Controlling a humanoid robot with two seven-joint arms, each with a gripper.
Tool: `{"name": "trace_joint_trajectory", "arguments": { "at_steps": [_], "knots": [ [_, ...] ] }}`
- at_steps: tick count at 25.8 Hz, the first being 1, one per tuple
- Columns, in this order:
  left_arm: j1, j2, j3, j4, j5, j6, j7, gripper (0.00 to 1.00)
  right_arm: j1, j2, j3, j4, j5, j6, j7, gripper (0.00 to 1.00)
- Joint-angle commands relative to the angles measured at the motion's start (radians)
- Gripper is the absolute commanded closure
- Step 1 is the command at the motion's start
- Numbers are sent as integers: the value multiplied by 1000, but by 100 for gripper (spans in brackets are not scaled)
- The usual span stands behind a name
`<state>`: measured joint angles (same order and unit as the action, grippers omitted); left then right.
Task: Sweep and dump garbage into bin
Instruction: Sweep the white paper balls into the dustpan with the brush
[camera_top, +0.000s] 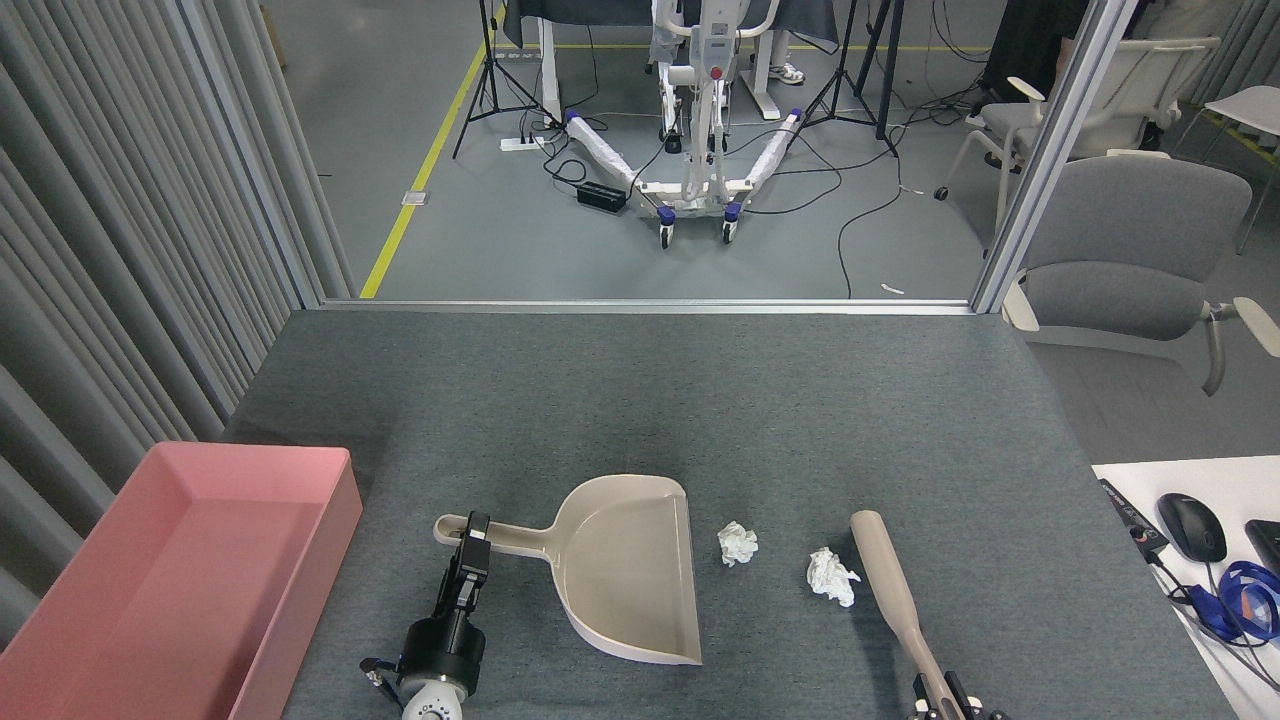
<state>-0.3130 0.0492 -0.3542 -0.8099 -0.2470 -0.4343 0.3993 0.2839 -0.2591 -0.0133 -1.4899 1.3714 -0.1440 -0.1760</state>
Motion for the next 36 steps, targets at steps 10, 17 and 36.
{"name": "trace_joint_trajectory", "arguments": {
  "at_steps": [10, 17, 36],
  "knots": [
    [17, 0, -3, -9, 0, -3, -2, 100, -74, 57, 204, 0, -2, 83, 50, 100],
    [20, 0, -2, -6, 0, -3, -4, 100, -121, 110, 322, 19, -3, 142, 73, 100],
    [54, 1, 11, -110, 143, -20, -7, 100, -126, 213, 483, 20, -8, 205, 107, 100]
  ]
}}
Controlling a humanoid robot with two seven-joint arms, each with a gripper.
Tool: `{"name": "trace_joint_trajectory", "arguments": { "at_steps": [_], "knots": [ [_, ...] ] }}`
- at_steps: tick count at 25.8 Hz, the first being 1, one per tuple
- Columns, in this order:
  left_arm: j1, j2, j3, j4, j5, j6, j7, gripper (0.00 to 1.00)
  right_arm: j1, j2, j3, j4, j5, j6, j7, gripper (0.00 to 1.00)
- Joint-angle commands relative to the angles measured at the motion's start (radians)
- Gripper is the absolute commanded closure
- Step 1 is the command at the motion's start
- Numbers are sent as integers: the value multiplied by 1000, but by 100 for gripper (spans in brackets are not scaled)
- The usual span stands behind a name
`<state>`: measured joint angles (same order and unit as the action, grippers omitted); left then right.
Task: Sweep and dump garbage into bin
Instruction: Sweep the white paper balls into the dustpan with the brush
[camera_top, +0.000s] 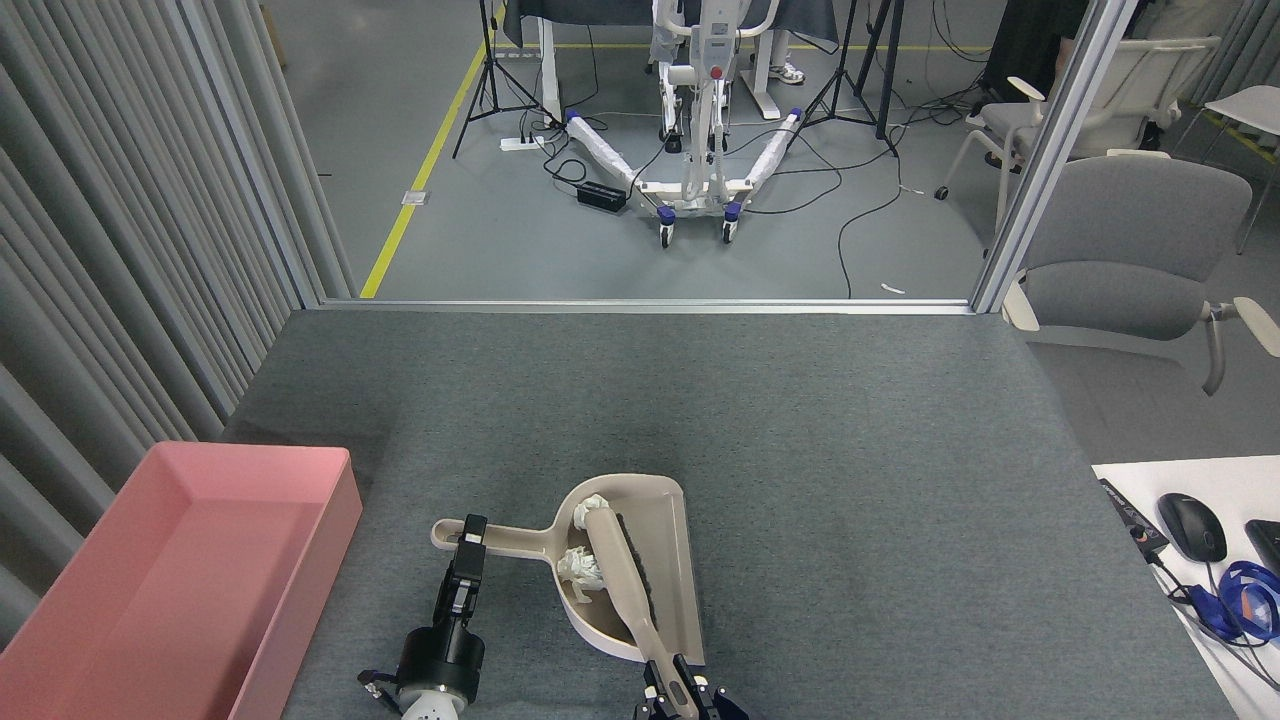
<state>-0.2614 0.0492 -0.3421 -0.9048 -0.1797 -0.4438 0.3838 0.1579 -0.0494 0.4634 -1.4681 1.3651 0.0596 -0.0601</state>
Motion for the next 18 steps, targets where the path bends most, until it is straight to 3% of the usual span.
{"name": "trace_joint_trajectory", "arguments": {
  "at_steps": [1, 5, 10, 18],
  "knots": [
    [8, 3, -3, -25, 106, -7, 9, 100, 0, 3, 6, -6, -1, 6, -11, 100],
    [16, 4, -3, -46, 149, -6, 9, 100, 3, 0, 1, -31, -4, 14, -18, 100],
    [19, 4, -6, -63, 149, -4, 9, 100, 2, -6, -9, -47, -83, 8, -37, 100],
    [47, 8, -8, -118, 155, 19, 9, 100, 20, -32, -101, -152, -89, 19, -121, 100]
  ]
}}
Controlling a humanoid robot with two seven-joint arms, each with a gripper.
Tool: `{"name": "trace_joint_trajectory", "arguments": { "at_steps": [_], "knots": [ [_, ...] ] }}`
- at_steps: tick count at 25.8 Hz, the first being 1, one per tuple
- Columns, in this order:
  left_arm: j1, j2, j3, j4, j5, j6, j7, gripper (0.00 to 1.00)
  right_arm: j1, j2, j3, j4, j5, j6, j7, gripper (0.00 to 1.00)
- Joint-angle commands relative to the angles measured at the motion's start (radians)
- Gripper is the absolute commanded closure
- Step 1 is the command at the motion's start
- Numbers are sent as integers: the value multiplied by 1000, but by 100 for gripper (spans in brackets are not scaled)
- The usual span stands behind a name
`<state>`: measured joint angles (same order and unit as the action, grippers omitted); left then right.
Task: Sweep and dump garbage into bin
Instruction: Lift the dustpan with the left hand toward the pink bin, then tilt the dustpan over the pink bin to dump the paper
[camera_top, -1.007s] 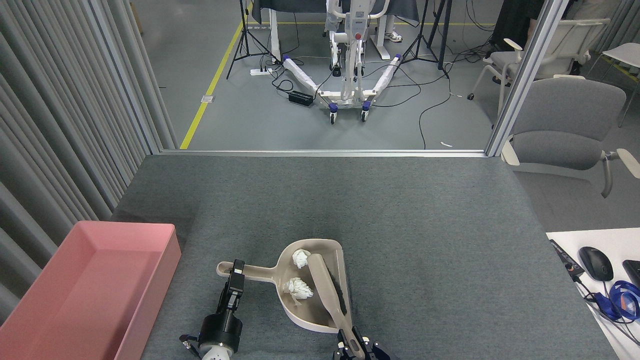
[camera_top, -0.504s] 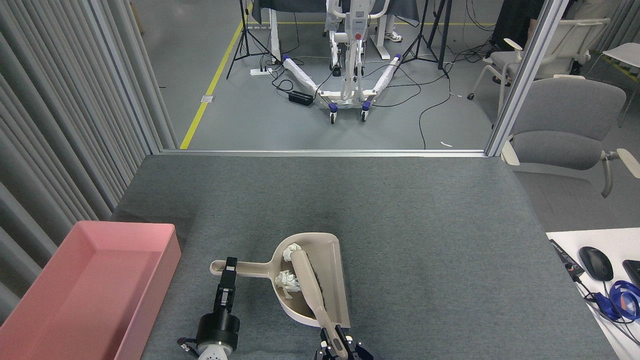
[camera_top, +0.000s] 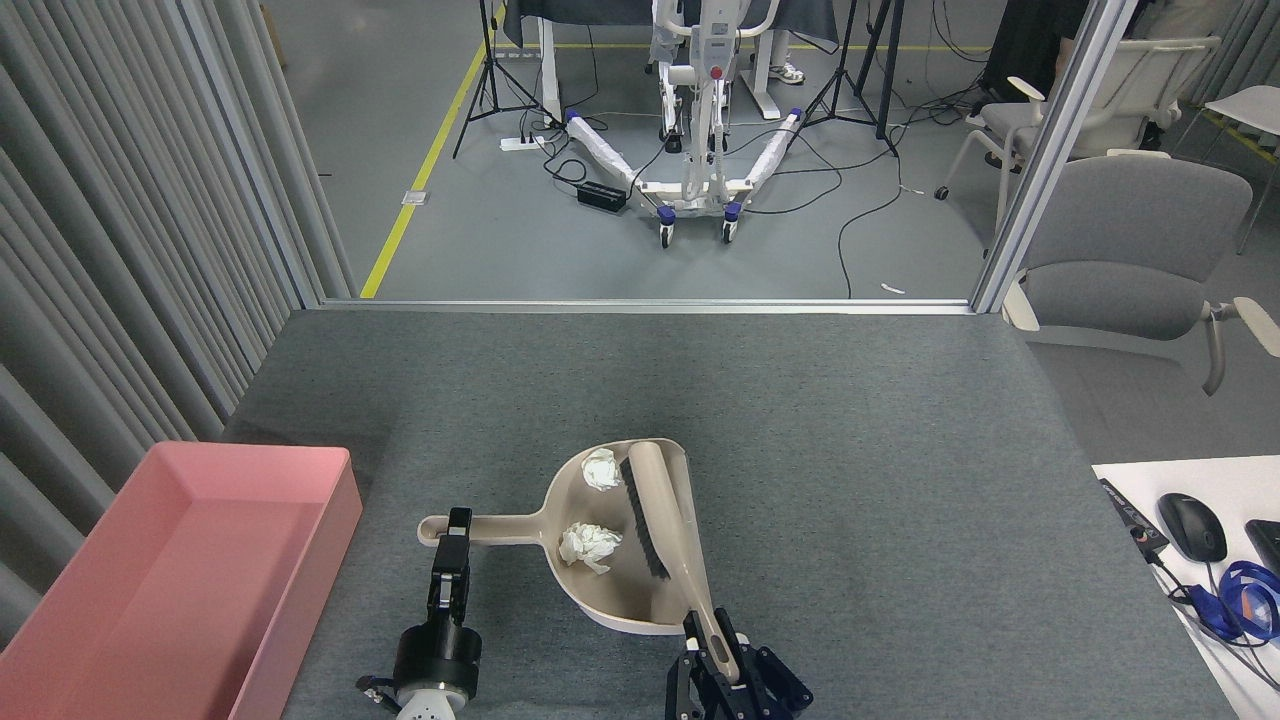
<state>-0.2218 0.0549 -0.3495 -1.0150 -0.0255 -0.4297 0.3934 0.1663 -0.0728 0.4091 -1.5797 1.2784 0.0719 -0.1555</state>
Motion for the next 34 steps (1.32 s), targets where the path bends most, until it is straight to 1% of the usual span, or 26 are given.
{"name": "trace_joint_trajectory", "arguments": {
  "at_steps": [1, 6, 10, 13, 16, 18, 21, 23, 24, 26, 27, 29, 30, 33, 34],
  "knots": [
    [10, 3, 0, -5, 1, 5, -2, 100, 15, -16, -67, -51, -2, 9, -27, 100],
    [15, 3, -2, -7, -1, 2, -2, 100, 15, -61, -153, -63, -5, 2, -29, 100],
    [19, 3, -2, -10, -1, 3, -7, 100, 15, -78, -220, -60, -27, -4, -30, 100],
    [35, 3, -3, -27, -1, 3, -7, 100, 16, -110, -277, -43, -33, -30, -29, 100],
    [48, 6, -3, -97, -1, 32, -5, 100, 7, -127, -320, 7, -31, -63, -27, 100],
    [61, 20, -2, -166, -1, 83, -2, 100, -1, -166, -326, 53, -31, -64, -32, 100],
    [61, 83, -3, -260, 13, 135, -1, 100, -2, -193, -340, 72, -43, -81, -39, 100],
    [67, 112, -5, -303, 70, 154, -2, 100, 1, -194, -357, 72, -62, -107, -38, 100],
    [74, 143, -5, -318, 117, 154, -1, 100, 2, -200, -357, 73, -70, -112, -38, 100],
    [88, 224, -6, -346, 220, 157, -1, 100, 2, -203, -358, 82, -70, -113, -39, 100],
    [99, 275, -6, -366, 265, 160, -4, 100, 2, -203, -358, 89, -70, -115, -41, 100],
    [104, 388, 3, -392, 320, 183, -8, 100, -1, -203, -360, 105, -70, -115, -41, 100],
    [98, 434, 9, -399, 329, 192, -8, 100, -2, -202, -360, 113, -68, -115, -42, 100],
    [78, 496, 53, -399, 361, 213, -10, 100, -2, -205, -358, 118, -63, -113, -58, 100],
    [68, 537, 67, -396, 377, 218, -16, 100, -1, -205, -360, 125, -62, -113, -72, 100]
  ]
}}
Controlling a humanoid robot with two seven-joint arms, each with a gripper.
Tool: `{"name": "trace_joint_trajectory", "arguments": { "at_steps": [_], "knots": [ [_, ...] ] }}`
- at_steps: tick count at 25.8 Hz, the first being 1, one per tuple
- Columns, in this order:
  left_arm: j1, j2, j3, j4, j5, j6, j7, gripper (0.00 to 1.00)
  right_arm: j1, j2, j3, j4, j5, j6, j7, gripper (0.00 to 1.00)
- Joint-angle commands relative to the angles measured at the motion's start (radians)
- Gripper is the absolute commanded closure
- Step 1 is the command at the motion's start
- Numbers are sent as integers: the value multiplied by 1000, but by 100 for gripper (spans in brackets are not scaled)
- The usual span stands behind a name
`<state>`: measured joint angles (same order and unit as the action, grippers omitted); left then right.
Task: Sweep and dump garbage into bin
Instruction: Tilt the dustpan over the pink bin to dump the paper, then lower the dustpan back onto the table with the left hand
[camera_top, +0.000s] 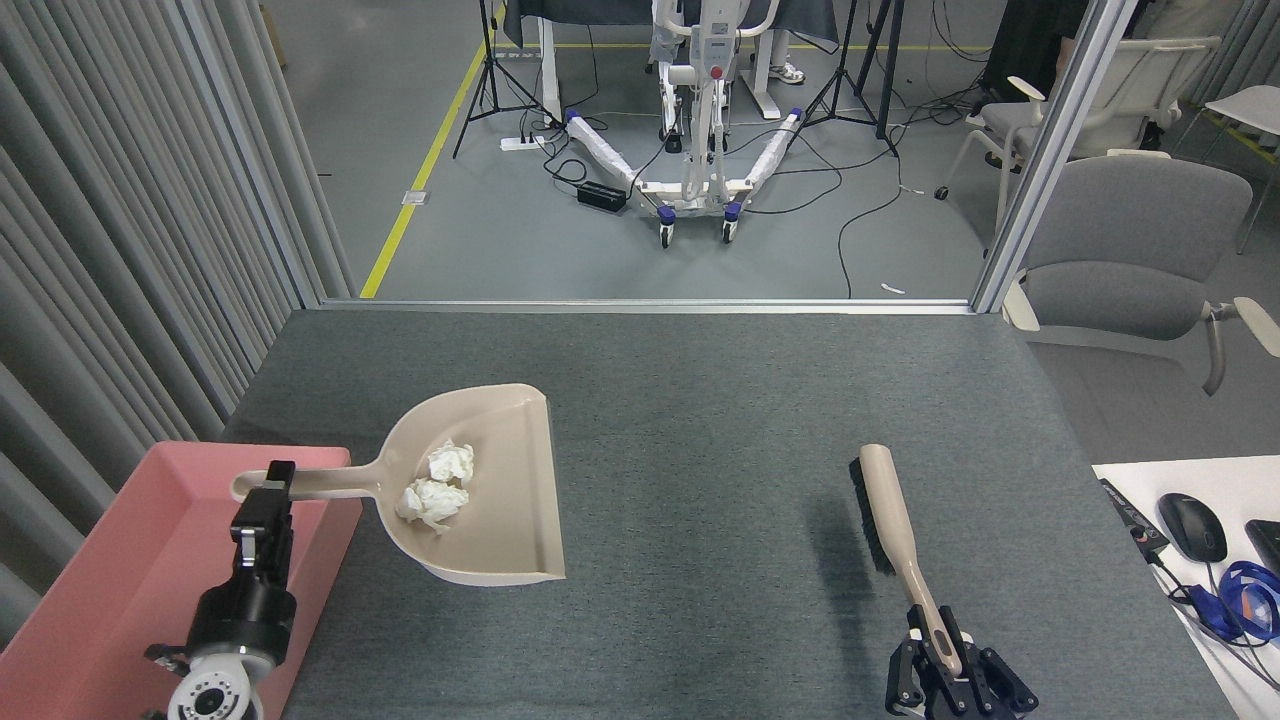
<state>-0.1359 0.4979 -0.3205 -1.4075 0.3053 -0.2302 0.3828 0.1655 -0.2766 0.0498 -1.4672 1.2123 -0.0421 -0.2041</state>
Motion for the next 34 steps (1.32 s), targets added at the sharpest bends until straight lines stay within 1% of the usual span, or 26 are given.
{"name": "trace_joint_trajectory", "arguments": {
  "at_steps": [1, 3, 5, 8, 11, 15, 18, 21, 23, 26, 27, 28, 30, 32, 34],
  "knots": [
    [-22, 134, 47, -4, 54, 20, -16, 100, -1, -1, -1, 25, 4, -1, -32, 100],
    [-14, 188, 100, 2, 57, 14, -47, 100, -11, 0, -2, 51, -2, -10, -37, 100],
    [9, 214, 175, 31, 57, 6, -74, 100, -21, 2, -10, 70, -4, -36, -37, 100],
    [55, 252, 235, 91, 61, -3, -88, 100, -21, 2, -33, 76, -4, -48, -37, 100],
    [56, 272, 258, 143, 98, -5, -96, 100, -21, 0, -34, 82, -4, -47, -37, 100],
    [58, 344, 265, 251, 150, -31, -111, 100, -23, 0, -34, 93, 0, -39, -35, 100],
    [59, 367, 314, 338, 150, -49, -151, 100, -23, 5, -36, 105, 3, -35, -34, 100],
    [59, 369, 340, 387, 124, -107, -171, 100, -30, 13, -36, 113, 9, -24, -34, 100],
    [58, 369, 350, 389, 54, -116, -167, 100, -32, 13, -36, 113, 7, -22, -34, 100],
    [56, 375, 368, 395, -124, -112, -159, 100, -34, 11, -36, 114, 3, -18, -35, 96],
    [55, 384, 376, 401, -181, -115, -157, 100, -34, 10, -36, 114, 1, -13, -35, 94],
    [55, 393, 389, 410, -250, -123, -151, 100, -34, 11, -34, 114, 0, -5, -35, 86],
    [56, 395, 423, 410, -339, -118, -128, 100, -34, 11, -34, 114, -4, 5, -35, 75],
    [55, 396, 434, 407, -399, -115, -96, 100, -34, 13, -34, 113, -4, 14, -35, 69],
    [50, 398, 436, 409, -411, -110, -91, 100, -34, 14, -34, 113, -4, 18, -35, 64]
  ]
}}
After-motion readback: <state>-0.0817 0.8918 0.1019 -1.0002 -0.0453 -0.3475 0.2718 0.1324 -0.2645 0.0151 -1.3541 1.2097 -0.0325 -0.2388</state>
